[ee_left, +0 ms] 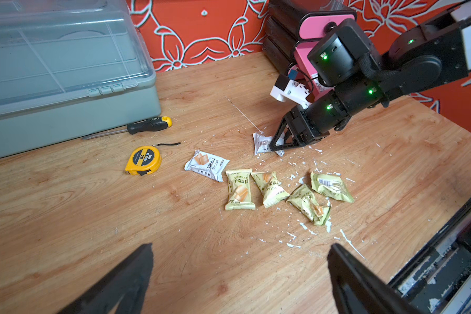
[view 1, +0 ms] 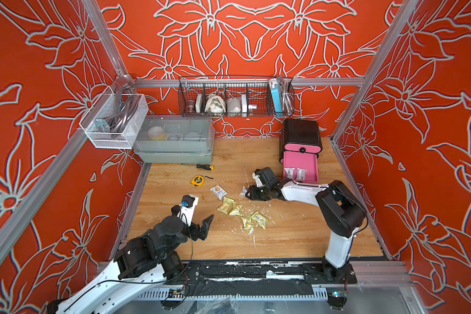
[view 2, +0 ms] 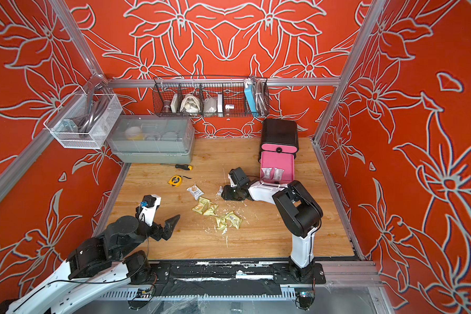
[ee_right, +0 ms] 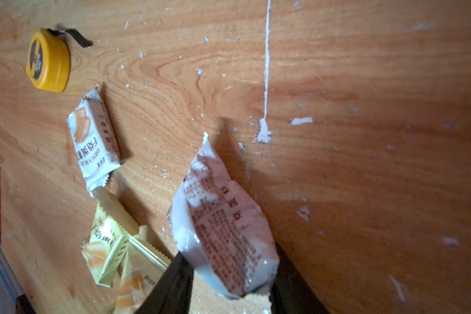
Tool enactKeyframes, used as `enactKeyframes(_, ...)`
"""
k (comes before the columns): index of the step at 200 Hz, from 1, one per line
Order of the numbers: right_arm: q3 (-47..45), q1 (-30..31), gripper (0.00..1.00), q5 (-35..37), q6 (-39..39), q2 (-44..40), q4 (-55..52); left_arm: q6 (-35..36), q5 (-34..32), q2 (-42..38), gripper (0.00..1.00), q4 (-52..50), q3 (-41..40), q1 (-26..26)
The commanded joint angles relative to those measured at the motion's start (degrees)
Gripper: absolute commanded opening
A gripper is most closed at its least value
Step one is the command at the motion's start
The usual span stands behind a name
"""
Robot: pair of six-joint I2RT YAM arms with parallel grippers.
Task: Place the cookies into the drawer by color
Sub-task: Pick up the cookie at the center of the board, then place the cookie in the drawer.
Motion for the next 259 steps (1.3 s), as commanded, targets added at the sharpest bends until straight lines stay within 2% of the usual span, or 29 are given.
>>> enactKeyframes(1,-0.4,0.1,0.38,0.6,-0.5,0.1,-1.4,0.3,0.0,-0.6,0.99,0.7,0.7,-0.1)
enactKeyframes(44,-1.0,0.1,0.16,0.5,-1.6,-2.3,-1.7,0.3,-0.1,-0.5,0.99,0.7,0.8,-0.2)
enactKeyframes(59,-1.3,0.1,0.13,0.6,-1.8,-3.8,-1.8,0.3,-0.1,-0.5,0.99,0.7,0.7,-0.2)
enactKeyframes(91,-2.0,0.1,0.00,3.6,-3.0,-8.5,-3.1,0.3,-0.1,-0.5,0.99,0.7,0.7,-0.1)
enactKeyframes(129,-2.0,-0.5,0.00,10.3,-5.6,-15.4,-6.9,0.3,-0.1,-0.5,0.99,0.7,0.8,-0.1)
enactKeyframes(162,-3.1,-4.3,0.00,15.1,-7.4,-22.3,-8.9,0.3,0.0,-0.7,0.99,0.8,0.7,-0.1)
enactKeyframes(216,-7.5,-19.7,0.01,16.3,-8.0,-31.4,-9.4,0.3,0.2,-0.7,0.99,0.9,0.7,-0.2)
enactKeyframes(259,-7.5,-30.1,0.02,15.8,-8.8,-29.6,-9.7,0.4,0.1,-0.6,0.99,0.9,0.7,-0.2)
